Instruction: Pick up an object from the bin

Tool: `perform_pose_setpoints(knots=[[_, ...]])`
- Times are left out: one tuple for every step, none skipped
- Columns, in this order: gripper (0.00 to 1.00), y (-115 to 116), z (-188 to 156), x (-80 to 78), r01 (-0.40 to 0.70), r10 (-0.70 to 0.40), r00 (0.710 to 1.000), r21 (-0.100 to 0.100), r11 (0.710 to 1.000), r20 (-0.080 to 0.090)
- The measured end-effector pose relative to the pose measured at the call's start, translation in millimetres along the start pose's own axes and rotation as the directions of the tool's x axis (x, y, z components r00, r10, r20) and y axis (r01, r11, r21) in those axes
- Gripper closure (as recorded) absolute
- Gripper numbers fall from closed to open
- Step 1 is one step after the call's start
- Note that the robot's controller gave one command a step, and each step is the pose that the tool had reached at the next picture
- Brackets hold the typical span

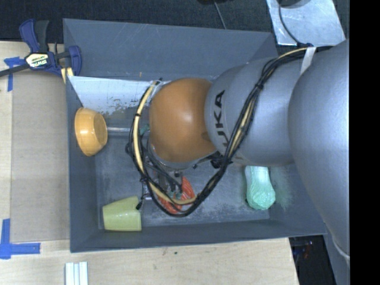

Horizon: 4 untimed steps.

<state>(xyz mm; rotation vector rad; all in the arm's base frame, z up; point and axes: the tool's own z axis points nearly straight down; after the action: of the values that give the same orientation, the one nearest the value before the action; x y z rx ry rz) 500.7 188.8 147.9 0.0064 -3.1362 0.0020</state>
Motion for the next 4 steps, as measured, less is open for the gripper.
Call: perform_pose_setpoints(knots=[[0.0, -0.8, -4.4, -1.9, -0.006, 0.006, 1.0, -0.002, 1.0, 0.007], [0.0, 39.3, 77.6, 15.8, 0.004, -0.004, 1.0, -0.002, 1.0, 0.006], [0.0, 48.7, 47.8, 17.4, 0.07, -0.07, 0.997, -0.004, 0.998, 0.023], [0.0, 33.8, 47.9, 0.6, -0.369, 0.37, 0.929, -0.006, 0.929, 0.008]])
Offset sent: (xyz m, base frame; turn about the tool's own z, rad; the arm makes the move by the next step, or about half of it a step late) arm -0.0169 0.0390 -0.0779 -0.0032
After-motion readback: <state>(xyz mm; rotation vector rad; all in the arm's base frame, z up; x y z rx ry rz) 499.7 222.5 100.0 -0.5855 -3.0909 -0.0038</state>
